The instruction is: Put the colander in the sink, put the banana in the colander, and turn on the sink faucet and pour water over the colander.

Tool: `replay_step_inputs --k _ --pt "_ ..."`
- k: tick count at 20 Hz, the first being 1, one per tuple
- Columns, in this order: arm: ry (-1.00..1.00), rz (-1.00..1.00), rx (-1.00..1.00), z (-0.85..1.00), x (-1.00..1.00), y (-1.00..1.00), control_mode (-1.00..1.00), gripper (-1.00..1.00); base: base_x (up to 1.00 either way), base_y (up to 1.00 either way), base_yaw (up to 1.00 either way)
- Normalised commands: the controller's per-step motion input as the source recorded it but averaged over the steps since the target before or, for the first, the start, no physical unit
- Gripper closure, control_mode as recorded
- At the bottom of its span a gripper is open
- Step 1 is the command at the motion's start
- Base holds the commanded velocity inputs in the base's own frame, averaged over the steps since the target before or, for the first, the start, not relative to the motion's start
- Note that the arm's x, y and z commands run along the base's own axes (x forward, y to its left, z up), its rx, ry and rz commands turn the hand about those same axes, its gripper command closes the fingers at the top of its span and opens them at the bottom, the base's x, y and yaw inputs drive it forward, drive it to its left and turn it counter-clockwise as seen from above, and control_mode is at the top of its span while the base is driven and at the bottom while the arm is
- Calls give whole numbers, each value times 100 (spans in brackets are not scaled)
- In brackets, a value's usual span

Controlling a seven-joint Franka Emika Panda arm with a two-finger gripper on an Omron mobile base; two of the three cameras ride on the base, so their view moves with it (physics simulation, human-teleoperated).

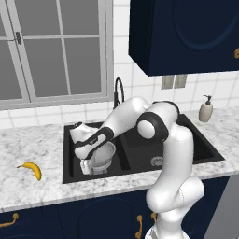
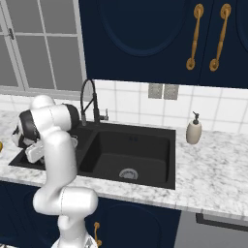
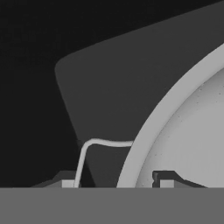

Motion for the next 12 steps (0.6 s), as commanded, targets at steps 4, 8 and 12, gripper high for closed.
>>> replay_step_inputs --k 4,8,12 --pt "-1 0 0 -44 13 0 -100 100 0 0 0" --pt "0 0 0 -25 16 0 -100 100 0 0 0" --pt "0 0 0 -15 13 -5 -100 100 0 0 0"
